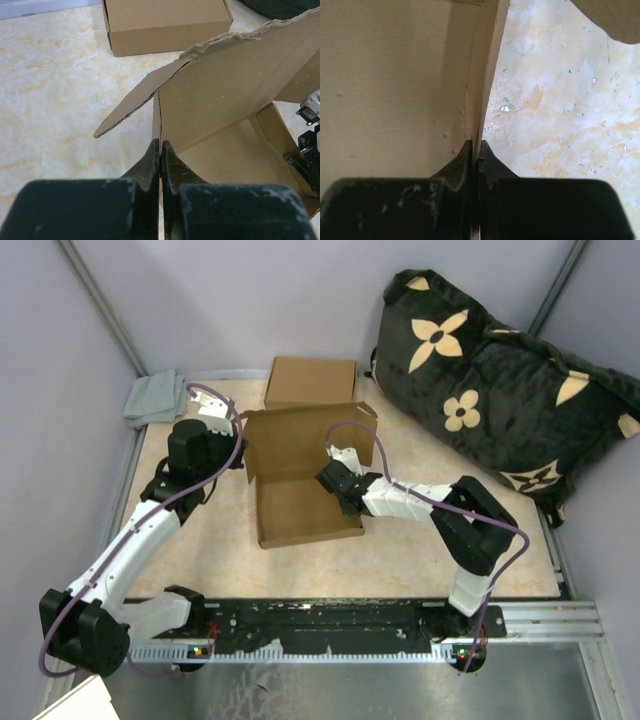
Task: Fold the paper box
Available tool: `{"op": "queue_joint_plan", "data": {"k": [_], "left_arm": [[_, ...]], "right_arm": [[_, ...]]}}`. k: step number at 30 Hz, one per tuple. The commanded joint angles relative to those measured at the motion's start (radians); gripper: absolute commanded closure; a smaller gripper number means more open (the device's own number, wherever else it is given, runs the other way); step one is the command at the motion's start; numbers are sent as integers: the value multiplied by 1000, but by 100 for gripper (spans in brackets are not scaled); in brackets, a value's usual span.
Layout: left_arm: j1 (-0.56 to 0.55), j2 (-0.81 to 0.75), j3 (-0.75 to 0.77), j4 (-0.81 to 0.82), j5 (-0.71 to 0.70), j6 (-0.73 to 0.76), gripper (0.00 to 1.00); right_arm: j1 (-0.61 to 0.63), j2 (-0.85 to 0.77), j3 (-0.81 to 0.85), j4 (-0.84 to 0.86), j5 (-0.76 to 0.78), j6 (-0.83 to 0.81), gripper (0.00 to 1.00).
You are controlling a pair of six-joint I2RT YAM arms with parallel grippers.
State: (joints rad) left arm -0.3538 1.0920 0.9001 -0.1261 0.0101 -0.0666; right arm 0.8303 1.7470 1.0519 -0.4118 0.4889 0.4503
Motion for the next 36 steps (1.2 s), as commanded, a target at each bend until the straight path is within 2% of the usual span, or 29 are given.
{"op": "queue_joint_plan", "data": {"k": [1,5,8,16,24,28,31,36], "left_arm": [[-11,-18,-6,33,26,-2,100],[-11,-21,-7,33,6,10,100],[-13,-26,-10,35,-9,17,100],[-11,-38,-18,36,-28,16,100],[-12,-35,-20,49,-10,9,100],[-11,-39,-27,59,-7,7,100],[-12,-39,-28,64,1,1,100],[-11,-38,-32,65,2,-2,100]], "right_arm": [[9,82,-11,6,87,57,100],[5,17,-45,77,21,74,66],[-8,-53,-48,99,-2,68,54],[-80,-280,-46,80,-7,4,42],[-201,-502,-37,119,-71,-139,40],[-242,-444,3,82,-258,-172,48],[-234,-370,-9,84,-398,-143,51],[-195,-235,-40,110,-415,-119,47]]}}
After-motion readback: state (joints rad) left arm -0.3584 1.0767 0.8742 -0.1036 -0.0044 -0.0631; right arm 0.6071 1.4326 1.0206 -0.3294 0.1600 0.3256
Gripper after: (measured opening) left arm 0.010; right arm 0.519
